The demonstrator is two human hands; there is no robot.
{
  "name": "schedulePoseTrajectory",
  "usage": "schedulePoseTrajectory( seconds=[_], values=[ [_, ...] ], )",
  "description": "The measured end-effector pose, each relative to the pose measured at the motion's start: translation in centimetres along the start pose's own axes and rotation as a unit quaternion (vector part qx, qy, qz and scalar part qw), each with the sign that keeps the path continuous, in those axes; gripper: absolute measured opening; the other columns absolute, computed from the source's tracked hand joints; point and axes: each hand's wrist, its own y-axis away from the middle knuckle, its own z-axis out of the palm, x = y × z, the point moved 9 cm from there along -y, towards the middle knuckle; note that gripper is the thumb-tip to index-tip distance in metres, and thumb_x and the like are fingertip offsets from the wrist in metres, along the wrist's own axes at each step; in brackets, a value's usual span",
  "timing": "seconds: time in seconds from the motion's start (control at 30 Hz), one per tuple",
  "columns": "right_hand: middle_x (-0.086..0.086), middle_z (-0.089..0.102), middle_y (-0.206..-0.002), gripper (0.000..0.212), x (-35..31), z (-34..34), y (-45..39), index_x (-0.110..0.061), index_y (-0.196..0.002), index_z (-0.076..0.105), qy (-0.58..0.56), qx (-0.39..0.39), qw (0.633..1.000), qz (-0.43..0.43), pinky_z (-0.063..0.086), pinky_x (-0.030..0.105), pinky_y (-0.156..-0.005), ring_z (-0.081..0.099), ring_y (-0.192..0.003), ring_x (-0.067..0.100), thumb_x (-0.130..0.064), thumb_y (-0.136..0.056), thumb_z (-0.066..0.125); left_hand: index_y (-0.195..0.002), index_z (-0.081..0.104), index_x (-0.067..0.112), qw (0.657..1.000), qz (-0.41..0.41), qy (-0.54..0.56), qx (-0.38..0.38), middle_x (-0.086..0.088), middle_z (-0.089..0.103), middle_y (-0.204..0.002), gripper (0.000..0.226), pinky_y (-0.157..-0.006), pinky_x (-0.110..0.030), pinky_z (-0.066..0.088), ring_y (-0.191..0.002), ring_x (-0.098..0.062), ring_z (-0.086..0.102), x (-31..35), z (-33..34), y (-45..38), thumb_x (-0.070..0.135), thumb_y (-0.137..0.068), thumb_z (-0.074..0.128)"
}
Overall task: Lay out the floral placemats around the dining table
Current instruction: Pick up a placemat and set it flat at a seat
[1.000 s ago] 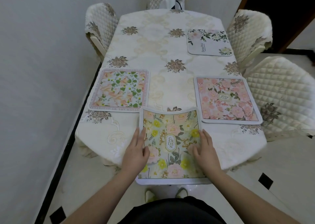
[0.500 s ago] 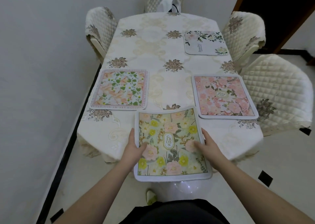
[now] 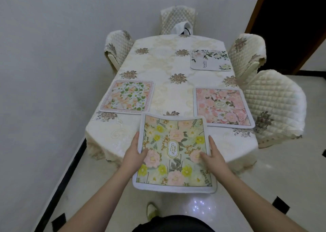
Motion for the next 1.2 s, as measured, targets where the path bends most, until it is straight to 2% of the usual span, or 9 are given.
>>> schedulePoseTrajectory(
  seconds=[0.1, 0.17, 0.27, 0.43, 0.63, 0.83, 0.93, 1.03, 1.2],
  values=[
    [-0.005, 0.048, -0.148, 0.075, 0.1, -0.7, 1.4, -0.043, -0.154, 0.01, -0.016, -0.029, 0.999, 0.002, 0.049, 0.051, -0.101, 0.058, -0.122, 0.023, -0.021, -0.098, 0.054, -0.156, 0.016, 0.036, 1.0, 0.009, 0.011, 0.017, 0.008, 0.044, -0.149, 0.076, -0.056, -0.001, 0.045, -0.089, 0.011, 0.056, 0.8, -0.6, 2.8, 0.02, -0.097, 0.061],
    [-0.004, 0.052, -0.144, 0.074, -0.2, -0.9, 2.1, -0.043, -0.153, 0.012, -0.026, -0.038, 0.999, 0.003, 0.052, 0.051, -0.097, 0.062, -0.116, 0.023, -0.02, -0.097, 0.055, -0.156, 0.015, 0.035, 0.999, 0.017, 0.018, 0.04, 0.009, 0.035, -0.155, 0.077, -0.075, -0.003, 0.047, -0.115, 0.003, 0.053, 1.1, -1.6, 4.9, 0.02, -0.097, 0.061],
    [-0.004, 0.057, -0.138, 0.074, -1.3, 0.2, 3.3, -0.045, -0.153, 0.015, -0.036, -0.055, 0.998, -0.008, 0.055, 0.049, -0.093, 0.066, -0.109, 0.021, -0.019, -0.097, 0.056, -0.156, 0.009, 0.04, 0.996, -0.019, 0.036, 0.074, 0.008, 0.032, -0.159, 0.08, -0.101, -0.04, 0.05, -0.134, -0.02, 0.046, -0.3, -3.6, 8.0, 0.024, -0.096, 0.061],
    [-0.01, 0.053, -0.141, 0.074, -4.1, 4.1, 6.2, -0.05, -0.15, 0.017, -0.009, -0.1, 0.993, -0.056, 0.055, 0.045, -0.092, 0.063, -0.111, 0.014, -0.016, -0.097, 0.055, -0.155, 0.015, 0.04, 0.989, -0.05, 0.074, 0.121, 0.01, 0.043, -0.149, 0.077, -0.07, -0.017, 0.052, -0.115, -0.014, 0.057, -3.0, -6.7, 12.9, 0.017, -0.096, 0.06],
    [-0.003, 0.046, -0.147, 0.077, -6.7, 9.4, 9.9, -0.046, -0.153, 0.012, 0.024, -0.149, 0.986, -0.072, 0.056, 0.052, -0.091, 0.061, -0.116, 0.024, -0.016, -0.097, 0.054, -0.149, 0.023, 0.046, 0.978, -0.09, 0.121, 0.142, 0.01, 0.059, -0.131, 0.069, -0.081, -0.045, 0.059, -0.106, -0.017, 0.067, -7.1, -11.4, 18.0, 0.022, -0.097, 0.06],
    [0.0, 0.048, -0.146, 0.077, -10.3, 18.5, 15.3, -0.041, -0.155, 0.012, 0.078, -0.183, 0.974, -0.113, 0.057, 0.043, -0.086, 0.062, -0.113, 0.022, -0.016, -0.097, 0.056, -0.145, 0.025, 0.052, 0.97, -0.091, 0.101, 0.202, 0.027, 0.057, -0.119, 0.066, -0.078, -0.037, 0.058, -0.101, -0.004, 0.065, -12.0, -19.7, 25.7, 0.024, -0.096, 0.06],
    [-0.005, 0.04, -0.153, 0.075, -12.1, 24.5, 19.4, -0.042, -0.154, 0.016, 0.081, -0.21, 0.963, -0.148, 0.051, 0.044, -0.099, 0.054, -0.126, 0.019, -0.017, -0.097, 0.057, -0.145, 0.024, 0.051, 0.96, -0.111, 0.114, 0.228, 0.02, 0.059, -0.124, 0.066, -0.076, -0.037, 0.061, -0.1, -0.006, 0.067, -15.8, -24.7, 30.4, 0.024, -0.097, 0.06],
    [-0.01, 0.054, -0.139, 0.072, -13.4, 30.5, 23.3, -0.049, -0.149, 0.024, 0.066, -0.254, 0.949, -0.177, 0.056, 0.042, -0.091, 0.063, -0.112, 0.009, -0.015, -0.096, 0.057, -0.147, 0.024, 0.051, 0.949, -0.143, 0.118, 0.255, 0.016, 0.063, -0.119, 0.066, -0.073, -0.042, 0.062, -0.096, -0.011, 0.07, -19.7, -29.0, 34.8, 0.024, -0.097, 0.059],
    [-0.008, 0.063, -0.13, 0.072, -14.8, 37.9, 28.2, -0.045, -0.152, 0.022, 0.062, -0.284, 0.941, -0.174, 0.056, 0.05, -0.092, 0.066, -0.11, 0.018, -0.013, -0.096, 0.055, -0.151, 0.02, 0.045, 0.931, -0.167, 0.109, 0.306, 0.016, 0.053, -0.128, 0.068, -0.063, -0.014, 0.053, -0.096, -0.002, 0.061, -23.5, -33.1, 41.2, 0.023, -0.099, 0.057]
  ],
)
